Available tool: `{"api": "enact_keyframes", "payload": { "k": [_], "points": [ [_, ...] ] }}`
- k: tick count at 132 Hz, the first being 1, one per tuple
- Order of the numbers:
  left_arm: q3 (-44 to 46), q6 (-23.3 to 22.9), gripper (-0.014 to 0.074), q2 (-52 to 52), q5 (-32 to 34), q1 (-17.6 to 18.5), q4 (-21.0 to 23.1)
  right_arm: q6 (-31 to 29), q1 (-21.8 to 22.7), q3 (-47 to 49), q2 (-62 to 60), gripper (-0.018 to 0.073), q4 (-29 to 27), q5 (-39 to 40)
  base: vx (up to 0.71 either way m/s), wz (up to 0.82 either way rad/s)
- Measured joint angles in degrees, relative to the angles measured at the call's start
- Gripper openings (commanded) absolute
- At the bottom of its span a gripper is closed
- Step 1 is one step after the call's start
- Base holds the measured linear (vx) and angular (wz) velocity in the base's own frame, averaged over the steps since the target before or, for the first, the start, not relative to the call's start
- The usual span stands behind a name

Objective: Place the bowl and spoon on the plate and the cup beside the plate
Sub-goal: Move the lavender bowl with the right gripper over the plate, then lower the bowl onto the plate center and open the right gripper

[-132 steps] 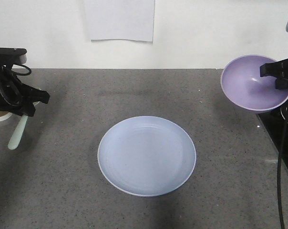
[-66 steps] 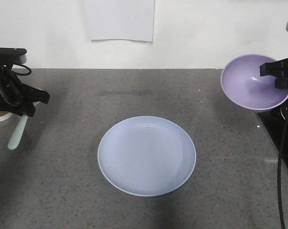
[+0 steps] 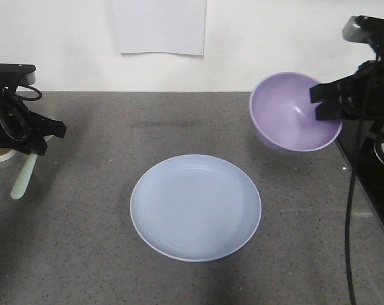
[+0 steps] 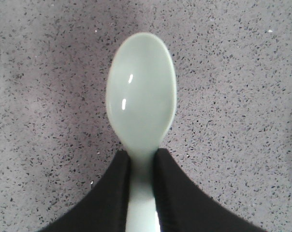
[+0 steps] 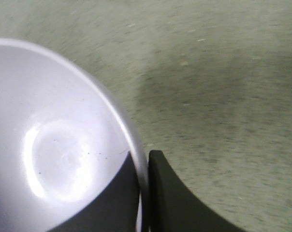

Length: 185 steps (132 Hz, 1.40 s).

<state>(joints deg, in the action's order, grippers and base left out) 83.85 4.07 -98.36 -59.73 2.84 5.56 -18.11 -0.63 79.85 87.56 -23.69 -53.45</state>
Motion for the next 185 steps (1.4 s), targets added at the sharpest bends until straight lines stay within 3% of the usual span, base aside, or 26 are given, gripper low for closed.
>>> {"api": "enact_keyframes", "payload": {
  "k": [30,74,133,185],
  "points": [
    [0.0,0.0,-0.0008,0.0,0.0,0.0,0.0,-0.2,-11.6,0.0,5.1,0.0010,2.4,-0.9,0.00,0.00],
    [0.0,0.0,-0.0008,0.0,0.0,0.0,0.0,0.1,-20.4,0.0,13.3,0.0019,3.7,-0.2,0.00,0.00],
    [0.0,0.0,-0.0008,0.0,0.0,0.0,0.0,1.6,-22.9,0.0,18.2,0.0062,3.4,5.5,0.00,0.00],
    [0.0,0.0,-0.0008,0.0,0.0,0.0,0.0,2.8,-22.9,0.0,19.2,0.0291,3.5,6.1,0.00,0.00]
  ]
}}
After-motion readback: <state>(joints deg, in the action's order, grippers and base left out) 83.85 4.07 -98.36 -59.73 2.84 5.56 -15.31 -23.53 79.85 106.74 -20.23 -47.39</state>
